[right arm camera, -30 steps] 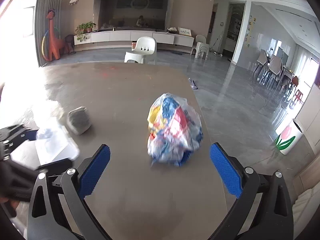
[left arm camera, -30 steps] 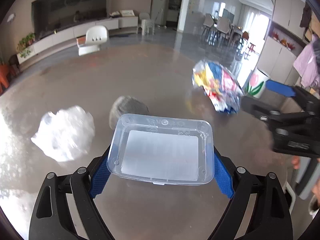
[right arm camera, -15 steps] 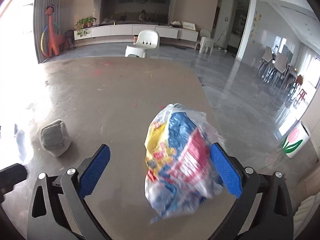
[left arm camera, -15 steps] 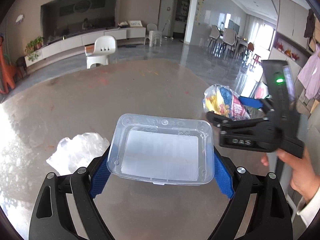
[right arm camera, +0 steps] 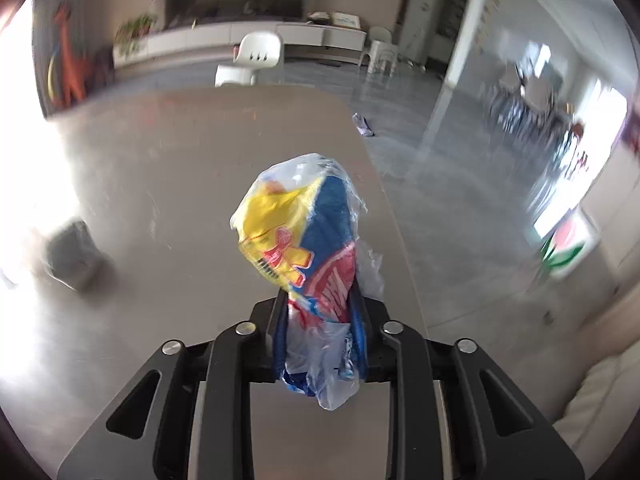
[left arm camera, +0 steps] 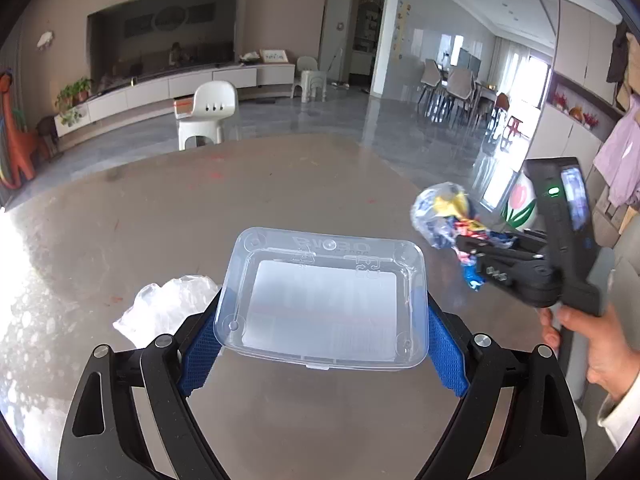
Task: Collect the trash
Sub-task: 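Carry box and colourful bag over the white bin and open both tools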
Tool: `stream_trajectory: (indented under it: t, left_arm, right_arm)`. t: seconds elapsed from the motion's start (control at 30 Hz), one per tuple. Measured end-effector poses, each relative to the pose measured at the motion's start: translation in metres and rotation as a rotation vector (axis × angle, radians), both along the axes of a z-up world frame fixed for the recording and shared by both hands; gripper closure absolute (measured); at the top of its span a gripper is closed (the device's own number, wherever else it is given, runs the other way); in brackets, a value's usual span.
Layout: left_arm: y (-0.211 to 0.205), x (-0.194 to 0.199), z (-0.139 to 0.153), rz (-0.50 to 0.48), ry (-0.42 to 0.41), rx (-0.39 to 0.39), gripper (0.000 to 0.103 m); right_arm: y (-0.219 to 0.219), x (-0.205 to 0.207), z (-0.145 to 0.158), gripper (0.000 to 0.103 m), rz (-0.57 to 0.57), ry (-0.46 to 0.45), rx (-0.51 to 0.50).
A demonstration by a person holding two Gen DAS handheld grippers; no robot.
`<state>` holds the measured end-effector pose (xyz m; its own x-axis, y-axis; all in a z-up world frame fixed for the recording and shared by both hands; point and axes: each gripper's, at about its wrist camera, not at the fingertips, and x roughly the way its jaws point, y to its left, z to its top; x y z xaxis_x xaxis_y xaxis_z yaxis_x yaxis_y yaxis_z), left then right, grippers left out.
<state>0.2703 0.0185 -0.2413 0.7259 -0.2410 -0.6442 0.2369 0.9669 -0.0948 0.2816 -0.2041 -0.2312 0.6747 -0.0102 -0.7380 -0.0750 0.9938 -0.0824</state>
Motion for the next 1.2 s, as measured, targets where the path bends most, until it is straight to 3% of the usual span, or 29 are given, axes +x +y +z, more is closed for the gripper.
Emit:
stream_trajectory:
  t: [0.27, 0.53, 0.87, 1.2]
  left_arm:
    - [-0.010, -0.018, 0.020, -0.015, -0.036, 0.027, 0.017]
    - [-0.036, -0.049, 0.036, -0.059, -0.063, 0.036, 0.017]
    - [-0.128, -0.119, 0.031, -0.253, -0.024, 0.011, 0.017]
    - [-0.229, -0.180, -0.015, -0.518, 0.103, 0.019, 0.017]
  right_arm:
    - [-0.010, -0.103, 0.064, 0.077, 0.066, -0.119, 0.038]
    - [-0.042, -0.199, 0.106, 0.077, 0.051, -0.180, 0.066]
    - [-0.093, -0.280, 0.105, 0.077, -0.099, -0.216, 0.069]
    - [-0.154, -0.350, 0.078, 0.076, -0.272, -0.189, 0.104]
